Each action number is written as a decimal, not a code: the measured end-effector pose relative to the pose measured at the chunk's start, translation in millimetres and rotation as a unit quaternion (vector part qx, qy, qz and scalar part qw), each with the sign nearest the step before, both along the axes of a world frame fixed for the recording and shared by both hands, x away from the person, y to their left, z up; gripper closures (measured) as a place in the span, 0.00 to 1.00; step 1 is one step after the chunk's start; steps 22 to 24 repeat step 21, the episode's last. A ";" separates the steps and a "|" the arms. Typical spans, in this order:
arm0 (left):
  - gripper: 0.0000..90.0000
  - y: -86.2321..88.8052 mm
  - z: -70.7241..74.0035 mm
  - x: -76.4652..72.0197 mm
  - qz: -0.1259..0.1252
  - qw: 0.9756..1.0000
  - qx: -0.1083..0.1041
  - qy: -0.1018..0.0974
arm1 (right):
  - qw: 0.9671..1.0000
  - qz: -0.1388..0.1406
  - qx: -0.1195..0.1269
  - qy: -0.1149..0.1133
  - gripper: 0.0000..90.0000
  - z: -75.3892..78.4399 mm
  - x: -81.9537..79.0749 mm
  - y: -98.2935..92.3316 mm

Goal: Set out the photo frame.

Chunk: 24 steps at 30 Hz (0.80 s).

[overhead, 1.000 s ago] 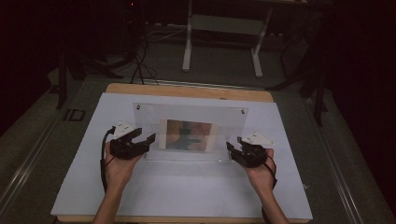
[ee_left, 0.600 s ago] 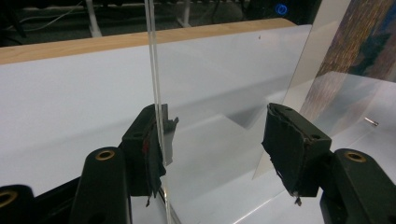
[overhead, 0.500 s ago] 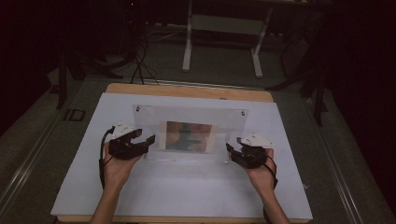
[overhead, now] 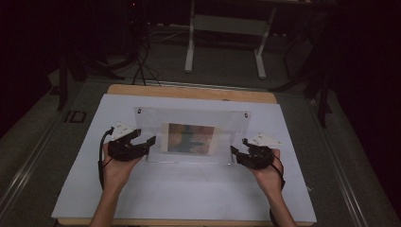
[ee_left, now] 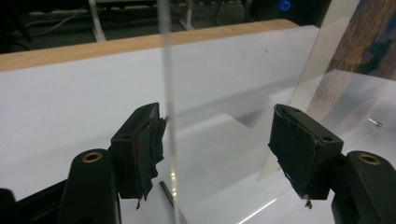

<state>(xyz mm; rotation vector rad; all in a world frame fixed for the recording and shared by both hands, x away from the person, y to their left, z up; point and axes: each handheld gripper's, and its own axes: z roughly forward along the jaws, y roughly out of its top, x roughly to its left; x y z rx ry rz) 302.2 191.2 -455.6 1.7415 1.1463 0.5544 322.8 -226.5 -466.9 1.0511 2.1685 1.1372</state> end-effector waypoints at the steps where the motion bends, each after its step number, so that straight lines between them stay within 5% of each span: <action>1: 0.38 2.5 1.5 -0.6 0.000 1.000 -0.001 -0.002 | 1.000 0.003 0.001 0.001 0.47 0.7 0.3 -1.0; 16: 0.38 48.3 18.0 -11.3 0.046 0.998 -0.038 -0.023 | 1.000 0.022 -0.002 -0.001 0.46 17.8 -1.5 -26.1; 24: 0.38 60.0 14.4 -10.0 0.076 0.997 -0.024 -0.014 | 1.000 0.025 -0.005 0.004 0.46 21.3 0.1 -38.2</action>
